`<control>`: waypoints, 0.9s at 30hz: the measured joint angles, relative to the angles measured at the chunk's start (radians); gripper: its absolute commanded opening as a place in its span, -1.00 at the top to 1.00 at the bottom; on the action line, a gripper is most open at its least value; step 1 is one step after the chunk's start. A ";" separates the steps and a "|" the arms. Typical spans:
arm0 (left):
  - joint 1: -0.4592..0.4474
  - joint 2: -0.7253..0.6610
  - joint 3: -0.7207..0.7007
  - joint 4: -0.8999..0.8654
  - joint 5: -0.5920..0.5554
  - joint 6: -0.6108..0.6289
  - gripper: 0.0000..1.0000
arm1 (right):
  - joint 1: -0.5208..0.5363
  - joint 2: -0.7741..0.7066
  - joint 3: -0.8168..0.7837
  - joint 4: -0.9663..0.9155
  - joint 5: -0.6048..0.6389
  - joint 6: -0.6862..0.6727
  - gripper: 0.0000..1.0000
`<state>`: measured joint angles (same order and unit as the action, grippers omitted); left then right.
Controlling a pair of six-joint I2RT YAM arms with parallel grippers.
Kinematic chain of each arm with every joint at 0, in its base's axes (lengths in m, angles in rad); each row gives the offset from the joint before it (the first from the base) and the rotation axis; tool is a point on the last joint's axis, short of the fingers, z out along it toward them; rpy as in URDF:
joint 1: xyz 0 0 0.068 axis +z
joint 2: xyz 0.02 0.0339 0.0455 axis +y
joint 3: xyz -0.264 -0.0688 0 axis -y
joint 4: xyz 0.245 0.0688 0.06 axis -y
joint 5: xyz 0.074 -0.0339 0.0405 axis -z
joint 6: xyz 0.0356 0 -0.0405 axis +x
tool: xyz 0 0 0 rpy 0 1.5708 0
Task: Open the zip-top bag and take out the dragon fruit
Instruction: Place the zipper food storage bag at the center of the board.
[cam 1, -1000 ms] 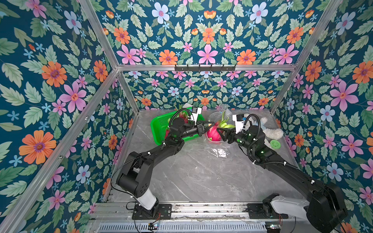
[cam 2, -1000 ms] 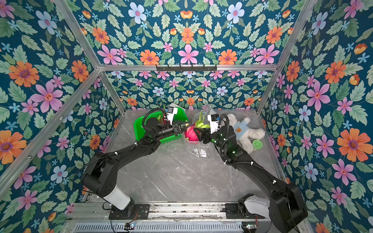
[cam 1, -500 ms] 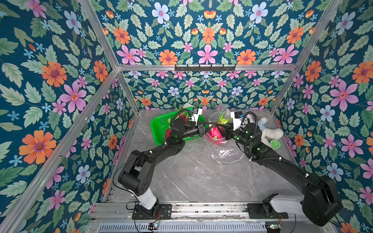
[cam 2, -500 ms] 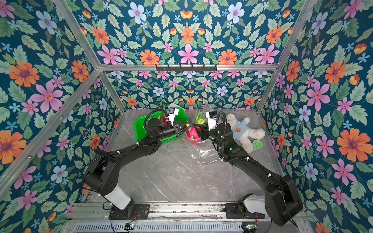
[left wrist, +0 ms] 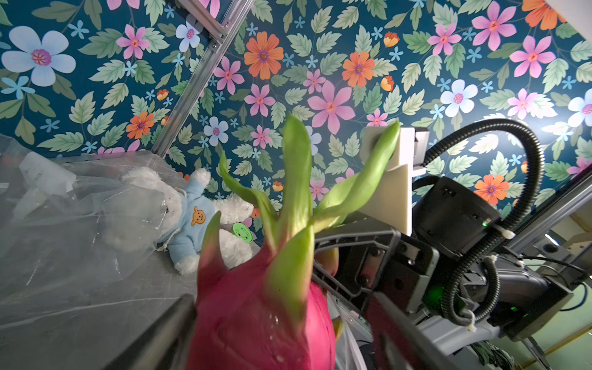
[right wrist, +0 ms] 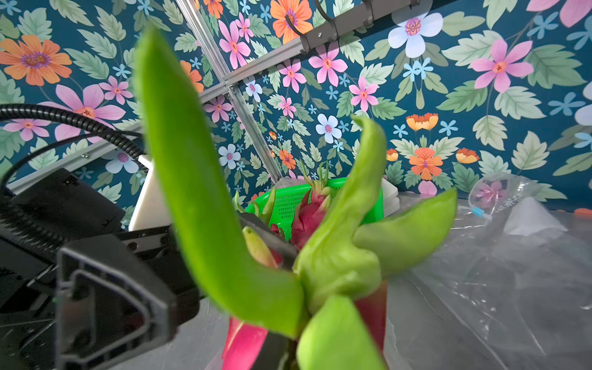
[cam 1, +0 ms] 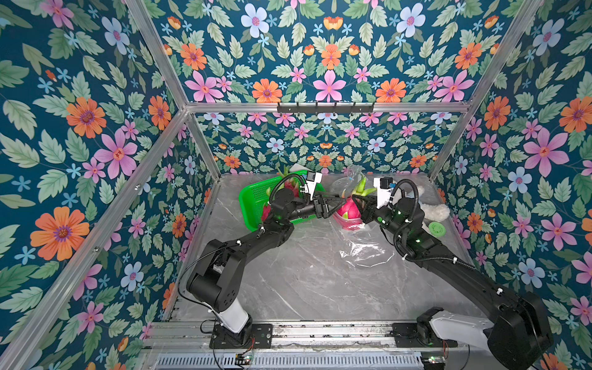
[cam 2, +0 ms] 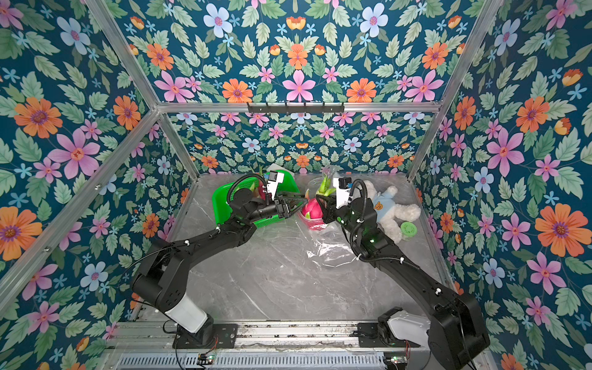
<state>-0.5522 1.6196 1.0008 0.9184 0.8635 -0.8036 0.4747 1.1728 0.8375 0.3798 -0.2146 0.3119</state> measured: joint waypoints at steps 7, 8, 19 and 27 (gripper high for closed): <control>0.002 -0.103 -0.066 -0.059 -0.026 0.068 -0.99 | -0.040 -0.096 -0.014 -0.063 0.054 -0.023 0.87; 0.002 -0.110 -0.083 -0.063 -0.028 0.078 -0.99 | -0.057 -0.110 -0.014 -0.074 0.061 -0.013 0.88; -0.146 -0.054 -0.177 -0.137 -0.062 0.157 -0.99 | -0.114 -0.166 0.040 -0.172 0.147 0.077 0.90; -0.194 0.150 -0.056 -0.092 -0.071 0.150 -0.24 | -0.116 -0.182 0.038 -0.201 0.168 0.107 0.91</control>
<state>-0.7460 1.7691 0.9451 0.8261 0.7921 -0.6537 0.3588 0.9909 0.8757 0.1783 -0.0463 0.4191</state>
